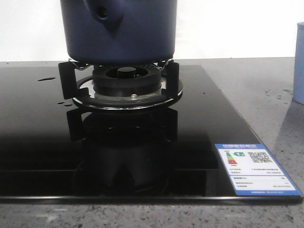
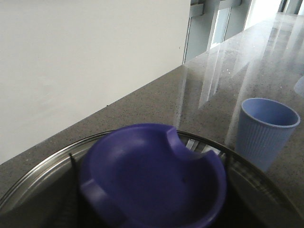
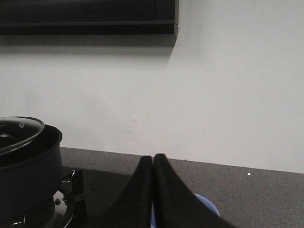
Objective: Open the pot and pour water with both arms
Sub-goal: 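Open the right gripper to release the cup and withdraw, then lower the lid onto the pot with the left gripper and release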
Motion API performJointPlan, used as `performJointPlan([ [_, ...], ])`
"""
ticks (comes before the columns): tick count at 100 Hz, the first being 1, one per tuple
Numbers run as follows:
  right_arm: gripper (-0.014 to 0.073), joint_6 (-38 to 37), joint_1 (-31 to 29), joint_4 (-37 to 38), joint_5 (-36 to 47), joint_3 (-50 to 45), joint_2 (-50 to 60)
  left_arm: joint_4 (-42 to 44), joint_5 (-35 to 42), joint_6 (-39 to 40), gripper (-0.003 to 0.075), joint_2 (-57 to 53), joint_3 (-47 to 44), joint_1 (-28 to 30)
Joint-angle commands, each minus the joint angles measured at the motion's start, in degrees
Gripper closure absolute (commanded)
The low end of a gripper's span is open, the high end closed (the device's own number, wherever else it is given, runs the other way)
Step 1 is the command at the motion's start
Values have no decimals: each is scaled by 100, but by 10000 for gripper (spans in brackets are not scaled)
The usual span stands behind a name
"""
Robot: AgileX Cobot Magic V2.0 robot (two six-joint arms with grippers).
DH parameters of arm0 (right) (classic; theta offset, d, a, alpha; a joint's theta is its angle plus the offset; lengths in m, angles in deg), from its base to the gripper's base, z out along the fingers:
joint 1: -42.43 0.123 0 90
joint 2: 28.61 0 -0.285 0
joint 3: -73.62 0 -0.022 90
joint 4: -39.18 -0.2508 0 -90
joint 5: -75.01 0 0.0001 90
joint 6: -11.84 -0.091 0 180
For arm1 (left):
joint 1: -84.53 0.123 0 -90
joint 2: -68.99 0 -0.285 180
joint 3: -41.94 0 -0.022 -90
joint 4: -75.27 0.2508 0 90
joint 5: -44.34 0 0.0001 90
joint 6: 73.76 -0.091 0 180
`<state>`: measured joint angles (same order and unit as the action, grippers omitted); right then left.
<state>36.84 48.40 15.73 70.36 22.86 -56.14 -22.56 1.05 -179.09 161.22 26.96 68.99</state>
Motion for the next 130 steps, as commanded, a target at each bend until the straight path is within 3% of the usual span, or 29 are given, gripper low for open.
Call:
performJointPlan([
  [1, 663, -8, -22, -24, 232, 150, -33, -411, -136, -246, 430, -128, 232, -134],
  [23, 663, -8, -22, -149, 90, 150, -33, -649, 668, -599, 430, -103, 232, -448],
  [52, 663, -8, -22, -174, -120, 150, -33, -887, 906, -696, 429, -79, 232, -448],
  [93, 663, -8, -22, -308, -193, 150, -33, -887, 422, -696, 429, -79, 232, -457],
  [130, 663, -8, -22, -330, -379, 150, -33, -887, 469, -696, 429, -79, 454, -511],
])
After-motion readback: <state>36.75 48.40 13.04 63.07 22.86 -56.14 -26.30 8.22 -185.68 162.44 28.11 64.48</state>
